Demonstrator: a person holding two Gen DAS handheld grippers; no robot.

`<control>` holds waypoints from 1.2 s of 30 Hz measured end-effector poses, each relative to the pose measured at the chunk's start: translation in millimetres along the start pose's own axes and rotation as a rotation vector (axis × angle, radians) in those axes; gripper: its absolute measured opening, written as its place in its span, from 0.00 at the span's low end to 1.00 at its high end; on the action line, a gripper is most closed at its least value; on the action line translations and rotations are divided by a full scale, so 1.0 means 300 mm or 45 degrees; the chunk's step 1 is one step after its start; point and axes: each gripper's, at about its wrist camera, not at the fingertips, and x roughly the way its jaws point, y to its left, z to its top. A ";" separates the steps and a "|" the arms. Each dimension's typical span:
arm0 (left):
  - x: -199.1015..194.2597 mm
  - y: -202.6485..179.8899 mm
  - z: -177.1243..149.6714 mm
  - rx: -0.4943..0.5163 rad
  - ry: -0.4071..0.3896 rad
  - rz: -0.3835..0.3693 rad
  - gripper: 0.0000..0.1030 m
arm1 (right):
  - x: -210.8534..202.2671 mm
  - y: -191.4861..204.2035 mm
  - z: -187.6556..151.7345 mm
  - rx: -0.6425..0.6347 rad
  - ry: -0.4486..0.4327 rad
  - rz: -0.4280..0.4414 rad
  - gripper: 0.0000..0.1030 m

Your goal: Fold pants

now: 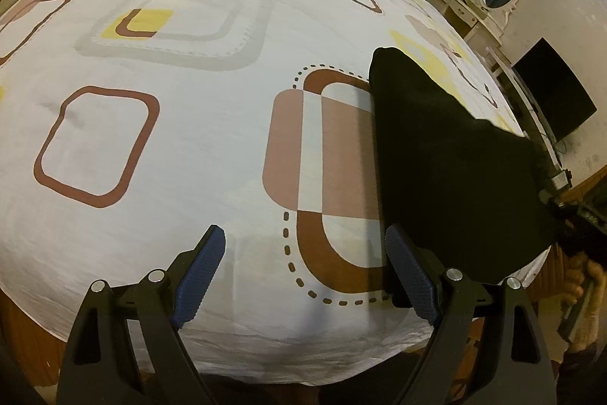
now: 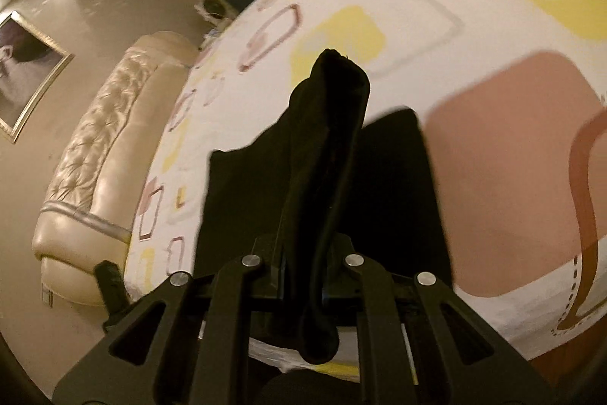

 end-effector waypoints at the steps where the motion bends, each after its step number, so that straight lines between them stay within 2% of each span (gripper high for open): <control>1: 0.001 -0.002 -0.001 0.003 0.001 -0.001 0.83 | 0.007 -0.022 -0.004 0.013 0.004 -0.004 0.11; 7: 0.005 -0.014 -0.008 0.019 0.007 -0.006 0.83 | 0.059 -0.110 -0.028 0.082 0.010 -0.038 0.11; 19: 0.016 -0.014 -0.010 0.023 0.016 0.003 0.83 | 0.071 -0.207 -0.048 0.202 -0.005 0.116 0.12; 23: 0.016 -0.012 -0.010 0.024 0.015 0.004 0.83 | 0.056 -0.219 -0.044 0.211 -0.022 0.119 0.12; 30: 0.017 -0.017 -0.014 0.029 0.022 -0.008 0.83 | -0.010 -0.291 -0.049 0.250 -0.070 0.079 0.11; 34: 0.019 -0.032 -0.020 0.047 0.027 -0.023 0.83 | -0.055 -0.367 -0.082 0.273 -0.072 -0.090 0.12; 36: 0.020 -0.038 -0.023 0.046 0.036 -0.056 0.83 | -0.095 -0.414 -0.104 0.345 -0.102 -0.025 0.15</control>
